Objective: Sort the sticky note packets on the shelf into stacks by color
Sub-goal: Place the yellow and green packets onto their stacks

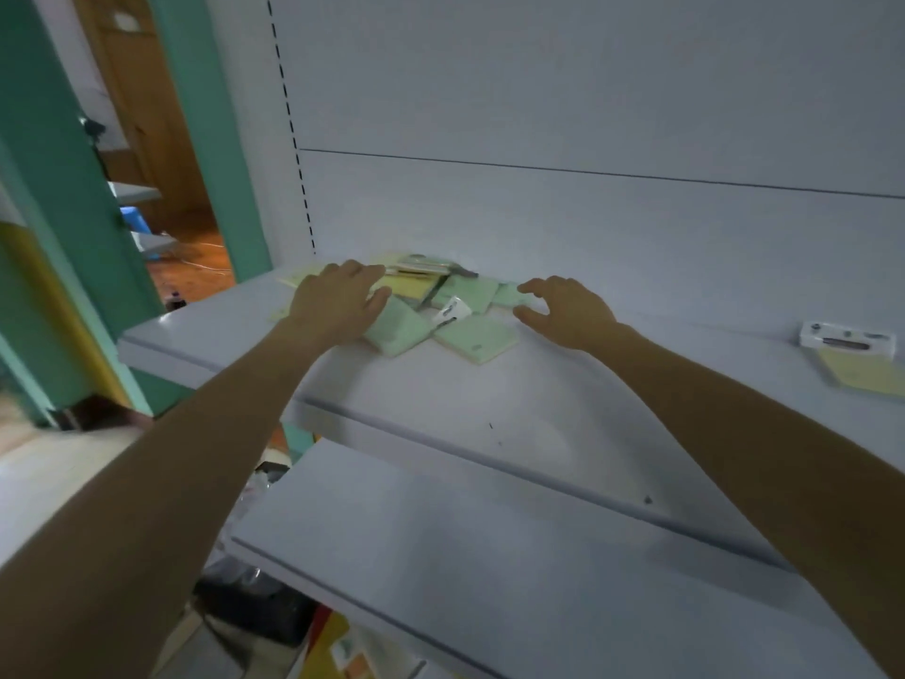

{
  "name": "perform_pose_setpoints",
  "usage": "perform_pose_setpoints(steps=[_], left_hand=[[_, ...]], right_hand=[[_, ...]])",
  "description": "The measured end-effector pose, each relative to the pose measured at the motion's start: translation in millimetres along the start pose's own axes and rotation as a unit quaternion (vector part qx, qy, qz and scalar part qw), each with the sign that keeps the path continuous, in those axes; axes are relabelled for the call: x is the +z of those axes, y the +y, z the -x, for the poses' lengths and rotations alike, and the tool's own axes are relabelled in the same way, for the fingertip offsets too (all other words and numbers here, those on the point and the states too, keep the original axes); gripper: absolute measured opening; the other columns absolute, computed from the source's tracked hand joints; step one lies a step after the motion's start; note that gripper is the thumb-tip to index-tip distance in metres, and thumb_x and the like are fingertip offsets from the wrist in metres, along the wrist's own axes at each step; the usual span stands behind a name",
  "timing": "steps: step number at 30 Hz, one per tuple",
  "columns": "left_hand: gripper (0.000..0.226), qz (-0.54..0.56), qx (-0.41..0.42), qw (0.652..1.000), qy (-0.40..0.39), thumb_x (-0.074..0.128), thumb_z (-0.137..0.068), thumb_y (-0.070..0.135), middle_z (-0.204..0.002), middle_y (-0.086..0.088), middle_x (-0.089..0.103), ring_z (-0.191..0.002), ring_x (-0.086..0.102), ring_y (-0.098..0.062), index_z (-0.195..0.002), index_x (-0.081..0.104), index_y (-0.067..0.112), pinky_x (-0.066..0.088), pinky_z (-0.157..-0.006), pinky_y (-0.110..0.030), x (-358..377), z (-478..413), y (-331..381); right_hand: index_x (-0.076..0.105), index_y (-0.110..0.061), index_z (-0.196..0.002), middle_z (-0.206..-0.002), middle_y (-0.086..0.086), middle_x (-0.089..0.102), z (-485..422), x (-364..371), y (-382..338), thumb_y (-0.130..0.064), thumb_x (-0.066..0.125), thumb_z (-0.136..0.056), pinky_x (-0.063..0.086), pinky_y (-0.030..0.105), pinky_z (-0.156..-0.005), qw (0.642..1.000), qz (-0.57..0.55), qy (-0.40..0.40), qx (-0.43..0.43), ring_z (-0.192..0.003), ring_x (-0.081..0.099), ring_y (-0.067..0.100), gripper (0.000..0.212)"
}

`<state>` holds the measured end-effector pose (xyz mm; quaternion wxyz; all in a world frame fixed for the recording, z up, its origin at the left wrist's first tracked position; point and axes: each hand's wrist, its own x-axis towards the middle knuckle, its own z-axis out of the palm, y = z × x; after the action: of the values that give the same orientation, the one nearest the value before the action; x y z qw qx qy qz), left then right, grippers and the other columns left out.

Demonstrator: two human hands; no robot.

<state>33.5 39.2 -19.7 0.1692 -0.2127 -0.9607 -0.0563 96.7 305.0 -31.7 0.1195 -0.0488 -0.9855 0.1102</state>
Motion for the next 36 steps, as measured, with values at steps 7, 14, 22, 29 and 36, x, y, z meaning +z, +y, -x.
perform_pose_setpoints(steps=[7, 14, 22, 29, 36], left_hand=[[0.046, 0.022, 0.019, 0.999, -0.025, 0.029, -0.098, 0.037, -0.140, -0.014, 0.044, -0.127, 0.042, -0.034, -0.140, 0.033, 0.020, 0.038, -0.100, -0.046, 24.2, -73.0, -18.5], [0.055, 0.105, 0.005, 0.989, -0.103, 0.028, -0.093, 0.054, -0.146, -0.009, 0.039, -0.135, 0.033, -0.029, -0.141, 0.030, 0.027, 0.030, -0.107, -0.045, 44.5, -128.3, -20.2], [0.068, 0.159, 0.111, 0.949, -0.249, 0.054, -0.086, 0.048, -0.155, -0.002, 0.026, -0.139, 0.030, -0.024, -0.144, 0.025, 0.028, 0.026, -0.116, -0.039, 54.4, -159.8, -24.1], [0.045, 0.254, 0.215, 0.936, -0.114, 0.069, -0.077, 0.037, -0.120, -0.004, 0.049, -0.114, 0.050, -0.022, -0.115, 0.054, 0.017, 0.040, -0.091, -0.030, 50.4, -148.8, -35.8], [0.036, 0.210, 0.285, 0.925, -0.141, 0.055, -0.087, 0.026, -0.121, -0.011, 0.052, -0.115, 0.046, -0.023, -0.118, 0.055, 0.008, 0.038, -0.100, -0.036, 51.7, -137.8, -40.3]], right_hand=[[0.044, -0.023, -0.131, -0.134, 0.009, 0.050, -76.0, 25.0, -5.9, -0.048, 0.051, -0.086, 0.035, 0.040, -0.104, 0.996, -0.082, -0.001, 0.043, -0.125, 0.044, 0.026, 0.052], [0.038, -0.020, -0.135, -0.140, 0.005, 0.047, -109.9, 40.0, -17.8, -0.059, 0.060, -0.075, 0.036, 0.040, -0.107, 0.992, -0.057, -0.076, 0.080, -0.127, 0.043, 0.027, 0.076], [0.043, -0.018, -0.132, -0.136, 0.008, 0.049, -105.1, 38.0, -20.5, -0.036, 0.067, -0.079, 0.035, 0.024, -0.089, 0.986, -0.135, -0.037, 0.090, -0.116, 0.051, 0.023, 0.061], [0.045, -0.016, -0.131, -0.132, 0.010, 0.051, -95.1, 35.5, -20.5, -0.022, 0.069, -0.080, 0.038, 0.023, -0.080, 0.980, -0.166, 0.024, 0.103, -0.098, 0.053, 0.021, 0.057], [0.061, -0.008, -0.115, -0.123, 0.014, 0.057, -91.7, 39.8, -26.7, -0.010, 0.072, -0.076, 0.042, 0.016, -0.063, 0.966, -0.217, 0.072, 0.120, -0.075, 0.051, 0.017, 0.041]])
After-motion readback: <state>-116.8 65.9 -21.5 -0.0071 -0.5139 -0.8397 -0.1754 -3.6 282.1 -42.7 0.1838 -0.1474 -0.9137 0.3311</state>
